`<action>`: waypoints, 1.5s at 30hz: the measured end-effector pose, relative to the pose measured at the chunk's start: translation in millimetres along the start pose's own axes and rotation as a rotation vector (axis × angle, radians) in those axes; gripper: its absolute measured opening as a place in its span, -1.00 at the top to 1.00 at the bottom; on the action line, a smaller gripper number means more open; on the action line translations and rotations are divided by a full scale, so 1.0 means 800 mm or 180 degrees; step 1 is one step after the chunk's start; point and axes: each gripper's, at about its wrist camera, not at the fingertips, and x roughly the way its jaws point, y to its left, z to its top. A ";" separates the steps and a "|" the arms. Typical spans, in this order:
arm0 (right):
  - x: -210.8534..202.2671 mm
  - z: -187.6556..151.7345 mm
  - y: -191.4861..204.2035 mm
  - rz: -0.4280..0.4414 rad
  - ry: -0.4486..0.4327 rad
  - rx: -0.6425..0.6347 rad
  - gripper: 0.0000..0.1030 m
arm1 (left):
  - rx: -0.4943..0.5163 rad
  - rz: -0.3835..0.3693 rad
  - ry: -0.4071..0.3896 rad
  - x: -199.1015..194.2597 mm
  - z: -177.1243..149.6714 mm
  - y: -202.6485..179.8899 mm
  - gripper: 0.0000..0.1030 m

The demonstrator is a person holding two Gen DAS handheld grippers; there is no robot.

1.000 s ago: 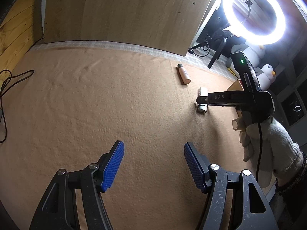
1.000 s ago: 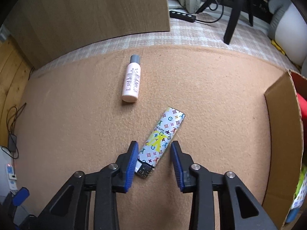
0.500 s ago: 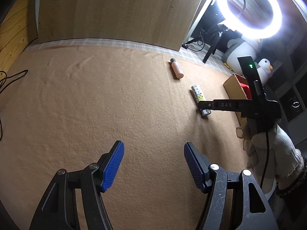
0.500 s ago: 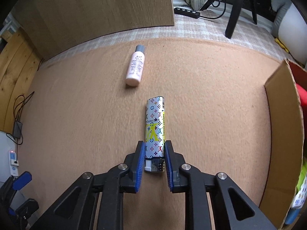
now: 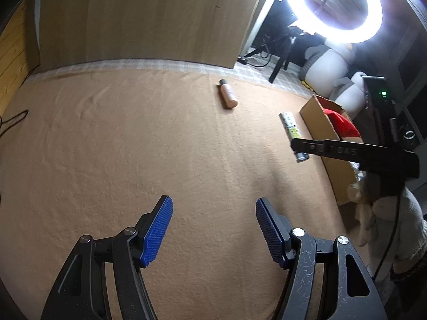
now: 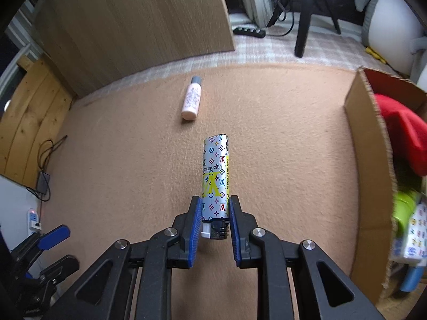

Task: Organize objects
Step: 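Carry the lighter into the box and open the right gripper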

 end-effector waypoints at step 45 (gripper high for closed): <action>-0.149 -0.084 -0.164 -0.0385 -0.0543 0.0627 0.37 | 0.0473 -0.0174 0.0061 -0.005 -0.009 -0.101 -0.33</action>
